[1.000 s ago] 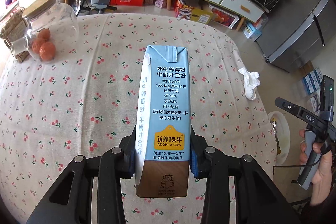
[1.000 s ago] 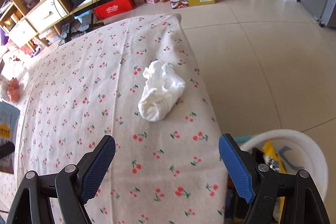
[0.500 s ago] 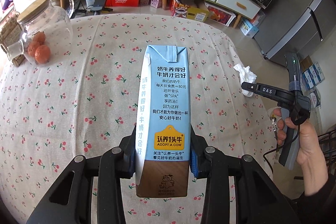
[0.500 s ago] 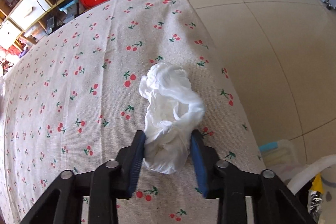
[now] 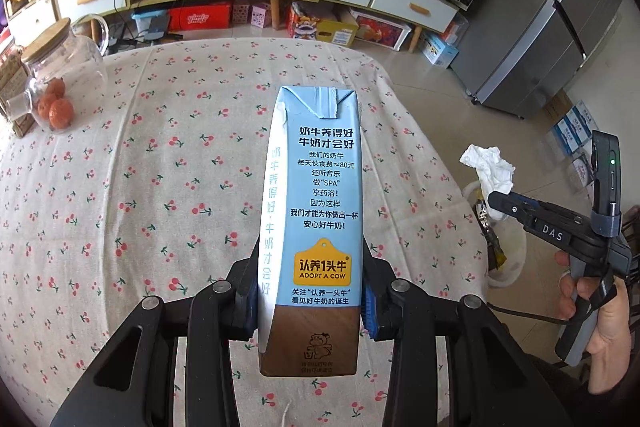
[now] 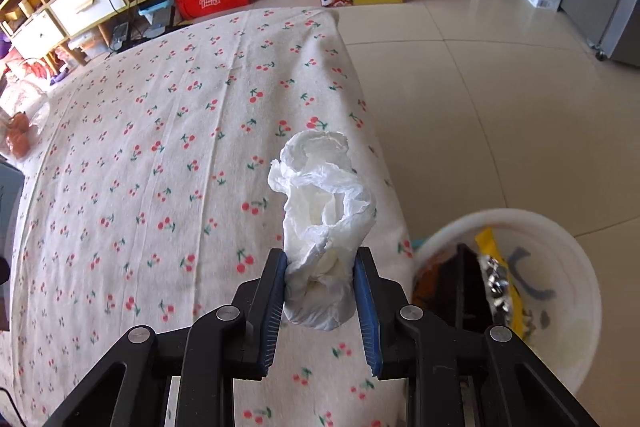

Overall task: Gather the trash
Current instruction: 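Carry the carton and tissue over the white bin and open both tools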

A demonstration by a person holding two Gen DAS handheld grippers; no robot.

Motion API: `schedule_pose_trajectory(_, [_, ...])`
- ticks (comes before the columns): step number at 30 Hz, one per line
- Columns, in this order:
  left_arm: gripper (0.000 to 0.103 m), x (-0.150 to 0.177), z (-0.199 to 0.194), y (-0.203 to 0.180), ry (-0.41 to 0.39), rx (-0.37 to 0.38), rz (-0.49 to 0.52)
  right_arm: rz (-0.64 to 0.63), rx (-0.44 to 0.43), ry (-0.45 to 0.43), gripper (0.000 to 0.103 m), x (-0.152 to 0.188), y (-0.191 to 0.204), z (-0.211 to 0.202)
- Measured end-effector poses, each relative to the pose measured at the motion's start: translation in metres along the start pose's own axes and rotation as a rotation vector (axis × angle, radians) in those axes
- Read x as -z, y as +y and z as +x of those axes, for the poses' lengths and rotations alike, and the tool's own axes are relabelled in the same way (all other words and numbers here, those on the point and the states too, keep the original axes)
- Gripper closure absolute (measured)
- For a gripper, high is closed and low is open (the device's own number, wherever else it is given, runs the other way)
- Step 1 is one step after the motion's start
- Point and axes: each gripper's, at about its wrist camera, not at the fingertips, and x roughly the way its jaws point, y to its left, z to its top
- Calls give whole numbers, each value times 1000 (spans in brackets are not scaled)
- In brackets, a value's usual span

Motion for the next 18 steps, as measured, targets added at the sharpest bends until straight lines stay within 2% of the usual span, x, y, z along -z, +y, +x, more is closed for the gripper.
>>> schedule_pose_trajectory(9, [63,22,7,-51,15,56,79,73,35,-73,73,65,-58,-54])
schedule_pose_trajectory(11, [63,25,12,-61,23,60,99,114,67,-56,73,79,-79,-56])
schedule_pose_trajectory(13, [63,26,19,-71,33,65,122,174,61,-25,73,85,-99,-56])
schedule_pose_trajectory(18, [63,26,34,-94,52,83,156,233,57,-33,72,86,-125,-59])
